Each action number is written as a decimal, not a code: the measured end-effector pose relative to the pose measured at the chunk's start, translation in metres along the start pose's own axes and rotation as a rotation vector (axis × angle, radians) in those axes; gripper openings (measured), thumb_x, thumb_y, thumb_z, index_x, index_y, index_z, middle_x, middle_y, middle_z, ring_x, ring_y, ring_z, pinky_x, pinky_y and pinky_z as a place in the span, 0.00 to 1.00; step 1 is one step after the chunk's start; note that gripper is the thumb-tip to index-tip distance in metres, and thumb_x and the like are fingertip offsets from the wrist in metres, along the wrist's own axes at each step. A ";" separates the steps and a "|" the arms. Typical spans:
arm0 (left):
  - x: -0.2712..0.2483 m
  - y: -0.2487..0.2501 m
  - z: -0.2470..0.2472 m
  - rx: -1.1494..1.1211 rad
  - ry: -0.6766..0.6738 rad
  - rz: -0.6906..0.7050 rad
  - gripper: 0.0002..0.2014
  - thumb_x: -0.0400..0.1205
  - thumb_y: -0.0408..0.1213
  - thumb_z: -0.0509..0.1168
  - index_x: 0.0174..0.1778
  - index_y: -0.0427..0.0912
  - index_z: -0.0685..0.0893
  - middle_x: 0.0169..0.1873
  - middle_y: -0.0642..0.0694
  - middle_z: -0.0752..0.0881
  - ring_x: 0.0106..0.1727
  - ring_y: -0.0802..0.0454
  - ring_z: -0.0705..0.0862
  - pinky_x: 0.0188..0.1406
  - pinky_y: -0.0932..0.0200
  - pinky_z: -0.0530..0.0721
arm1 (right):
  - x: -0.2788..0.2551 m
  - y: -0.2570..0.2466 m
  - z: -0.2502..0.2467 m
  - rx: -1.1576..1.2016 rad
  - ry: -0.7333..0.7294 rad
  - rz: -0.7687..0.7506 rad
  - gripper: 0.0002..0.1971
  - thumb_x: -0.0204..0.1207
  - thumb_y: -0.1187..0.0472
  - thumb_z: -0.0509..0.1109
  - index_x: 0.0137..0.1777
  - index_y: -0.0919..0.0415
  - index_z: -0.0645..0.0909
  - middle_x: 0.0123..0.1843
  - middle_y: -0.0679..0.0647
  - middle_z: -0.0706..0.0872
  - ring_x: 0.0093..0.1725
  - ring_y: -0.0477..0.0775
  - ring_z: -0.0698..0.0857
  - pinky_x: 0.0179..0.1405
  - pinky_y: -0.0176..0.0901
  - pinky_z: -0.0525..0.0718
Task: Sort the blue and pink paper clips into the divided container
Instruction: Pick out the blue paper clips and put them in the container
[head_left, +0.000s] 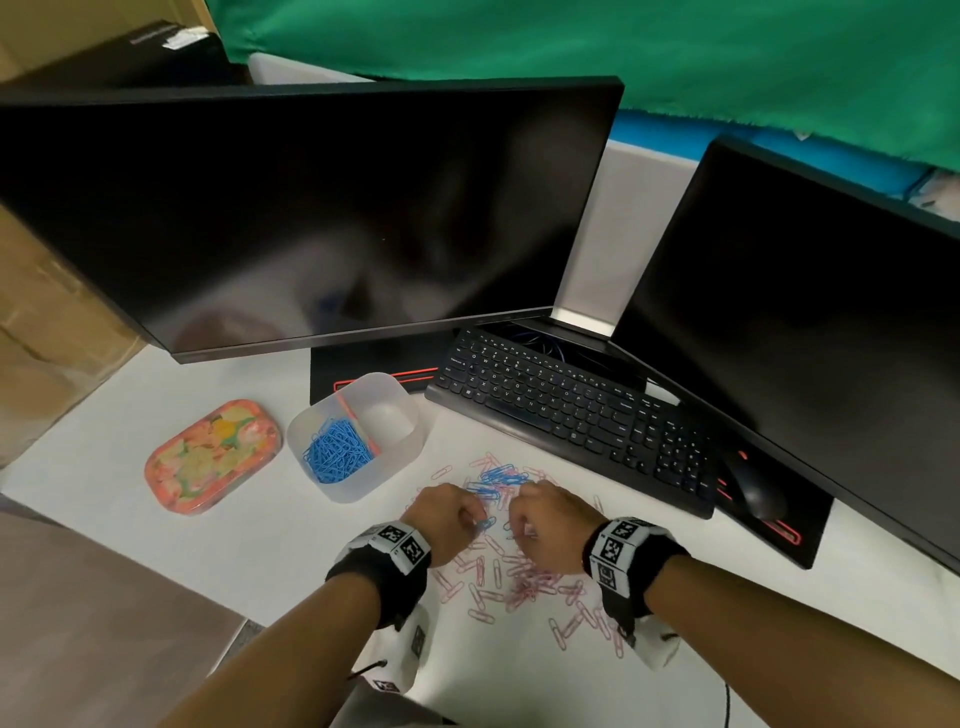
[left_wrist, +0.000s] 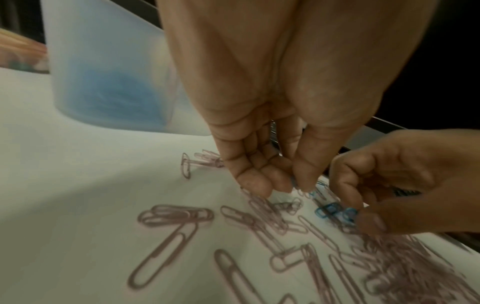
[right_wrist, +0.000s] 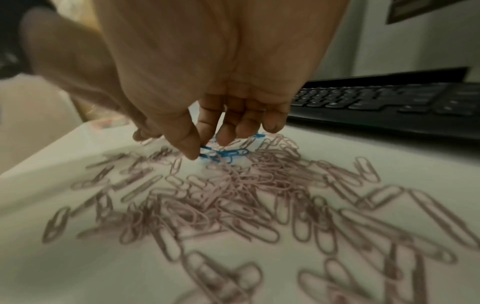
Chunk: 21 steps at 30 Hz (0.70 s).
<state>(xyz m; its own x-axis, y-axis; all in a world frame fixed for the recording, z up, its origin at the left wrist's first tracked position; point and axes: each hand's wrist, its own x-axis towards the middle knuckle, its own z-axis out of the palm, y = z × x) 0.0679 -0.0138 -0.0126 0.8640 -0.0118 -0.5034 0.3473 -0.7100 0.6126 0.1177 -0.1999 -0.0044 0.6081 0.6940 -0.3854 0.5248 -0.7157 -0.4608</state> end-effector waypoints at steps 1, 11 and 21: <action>0.000 -0.001 -0.001 -0.008 -0.011 -0.005 0.06 0.79 0.35 0.67 0.44 0.51 0.88 0.39 0.57 0.83 0.44 0.57 0.81 0.45 0.67 0.77 | 0.000 0.001 0.000 0.084 0.025 0.036 0.04 0.72 0.61 0.67 0.41 0.53 0.82 0.45 0.44 0.78 0.51 0.47 0.78 0.48 0.36 0.75; 0.001 -0.002 -0.004 -0.586 0.006 -0.092 0.13 0.76 0.19 0.64 0.46 0.42 0.81 0.33 0.42 0.84 0.33 0.48 0.81 0.41 0.51 0.85 | -0.002 0.016 -0.011 1.122 0.123 0.380 0.11 0.75 0.73 0.69 0.55 0.63 0.82 0.38 0.60 0.85 0.33 0.50 0.82 0.34 0.39 0.82; 0.008 0.004 -0.011 -0.997 0.089 -0.192 0.19 0.70 0.13 0.46 0.35 0.35 0.80 0.28 0.40 0.77 0.25 0.49 0.75 0.27 0.59 0.81 | 0.005 0.005 -0.015 1.140 0.126 0.439 0.11 0.73 0.72 0.57 0.38 0.60 0.78 0.32 0.56 0.76 0.28 0.52 0.75 0.29 0.41 0.74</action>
<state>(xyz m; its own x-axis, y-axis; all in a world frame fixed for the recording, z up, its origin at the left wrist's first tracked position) 0.0803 -0.0088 -0.0070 0.7714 0.1219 -0.6246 0.5936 0.2160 0.7752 0.1325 -0.2008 0.0033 0.6887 0.3537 -0.6329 -0.5212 -0.3652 -0.7713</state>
